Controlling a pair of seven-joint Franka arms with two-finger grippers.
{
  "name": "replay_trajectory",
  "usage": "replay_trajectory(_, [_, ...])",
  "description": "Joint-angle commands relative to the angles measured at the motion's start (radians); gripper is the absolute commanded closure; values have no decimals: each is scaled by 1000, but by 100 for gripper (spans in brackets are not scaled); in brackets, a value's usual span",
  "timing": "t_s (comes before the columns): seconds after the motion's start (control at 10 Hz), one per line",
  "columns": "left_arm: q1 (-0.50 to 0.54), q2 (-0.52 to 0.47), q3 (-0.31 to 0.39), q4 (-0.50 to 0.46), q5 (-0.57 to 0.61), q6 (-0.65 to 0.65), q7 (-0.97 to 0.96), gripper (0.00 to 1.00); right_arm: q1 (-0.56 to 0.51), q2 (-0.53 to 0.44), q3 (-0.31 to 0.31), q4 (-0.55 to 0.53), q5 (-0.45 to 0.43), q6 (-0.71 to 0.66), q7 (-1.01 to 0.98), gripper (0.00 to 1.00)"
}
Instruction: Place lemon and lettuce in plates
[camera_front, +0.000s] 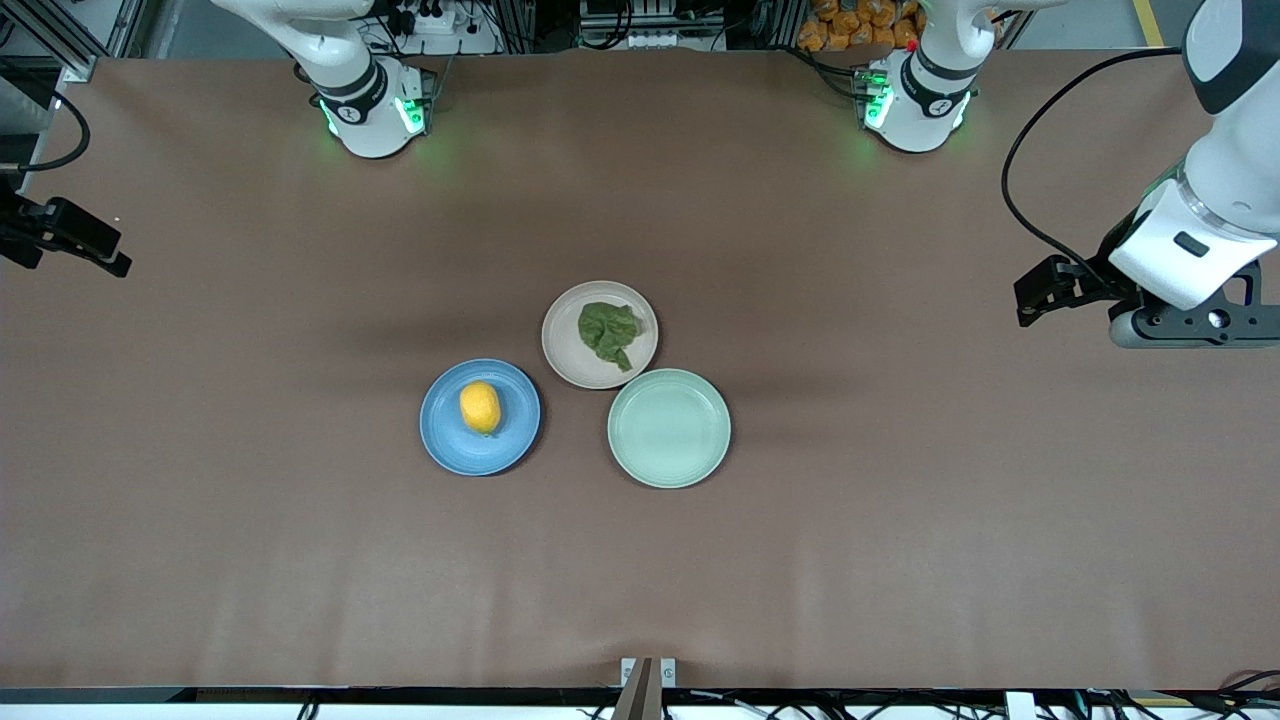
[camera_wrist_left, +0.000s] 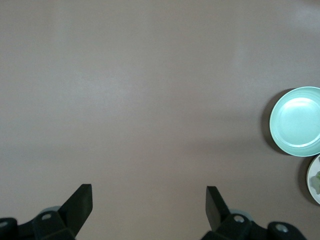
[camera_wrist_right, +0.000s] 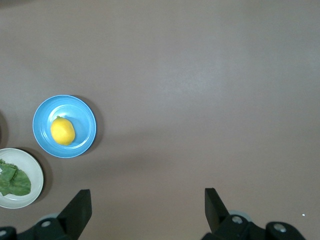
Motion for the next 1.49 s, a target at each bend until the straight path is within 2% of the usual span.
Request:
replay_trajectory(0.0, [4,-2,-3,4,24,6,6,0,-15,4,11,15,-8,-12,3,0])
replay_trajectory(0.5, [47,0,-3,-5,46,5,12,0,-13,4,11,15,-8,-12,3,0])
replay_trajectory(1.39, [46,0,-3,-5,46,2,9,0,-15,6,11,13,-8,-12,3,0])
